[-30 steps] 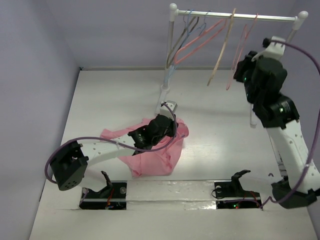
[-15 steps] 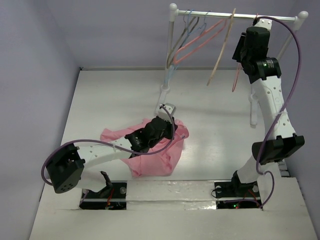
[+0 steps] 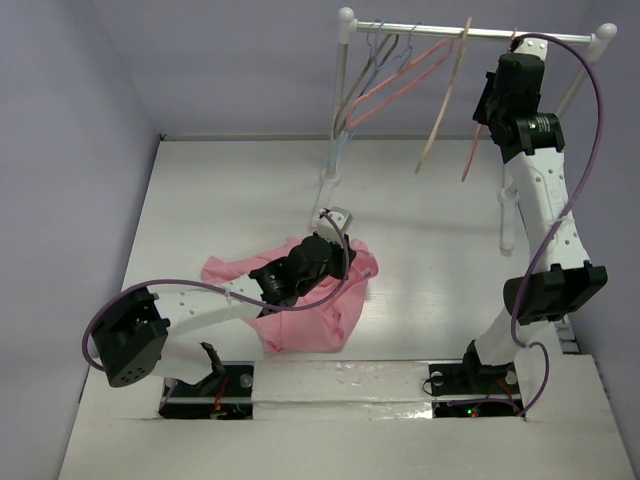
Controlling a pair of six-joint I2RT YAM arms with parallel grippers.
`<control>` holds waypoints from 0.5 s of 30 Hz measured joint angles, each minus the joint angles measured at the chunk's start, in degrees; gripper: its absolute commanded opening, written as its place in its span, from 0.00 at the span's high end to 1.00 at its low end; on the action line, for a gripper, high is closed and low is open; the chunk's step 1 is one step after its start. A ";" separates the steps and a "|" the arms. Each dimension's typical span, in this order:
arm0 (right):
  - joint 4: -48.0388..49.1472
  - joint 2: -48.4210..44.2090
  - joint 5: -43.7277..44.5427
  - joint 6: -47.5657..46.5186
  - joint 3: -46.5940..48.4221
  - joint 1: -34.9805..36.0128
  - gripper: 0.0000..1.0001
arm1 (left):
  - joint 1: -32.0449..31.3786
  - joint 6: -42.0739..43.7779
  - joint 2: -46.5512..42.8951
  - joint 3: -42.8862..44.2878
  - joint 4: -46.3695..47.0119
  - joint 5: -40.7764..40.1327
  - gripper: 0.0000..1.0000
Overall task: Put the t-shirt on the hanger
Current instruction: Pick up the hanger from the clothesline.
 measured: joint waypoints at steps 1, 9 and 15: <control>0.11 0.00 -0.02 -0.07 -0.04 0.00 1.00 | 0.00 0.09 0.00 0.00 0.00 -0.07 1.00; 1.64 -2.29 -1.57 -1.90 -1.33 0.00 1.00 | 0.00 0.31 0.00 0.00 0.02 -0.44 1.00; 4.81 -8.20 -2.73 -3.15 -4.79 0.00 1.00 | 0.00 0.31 0.00 0.00 0.02 -0.44 1.00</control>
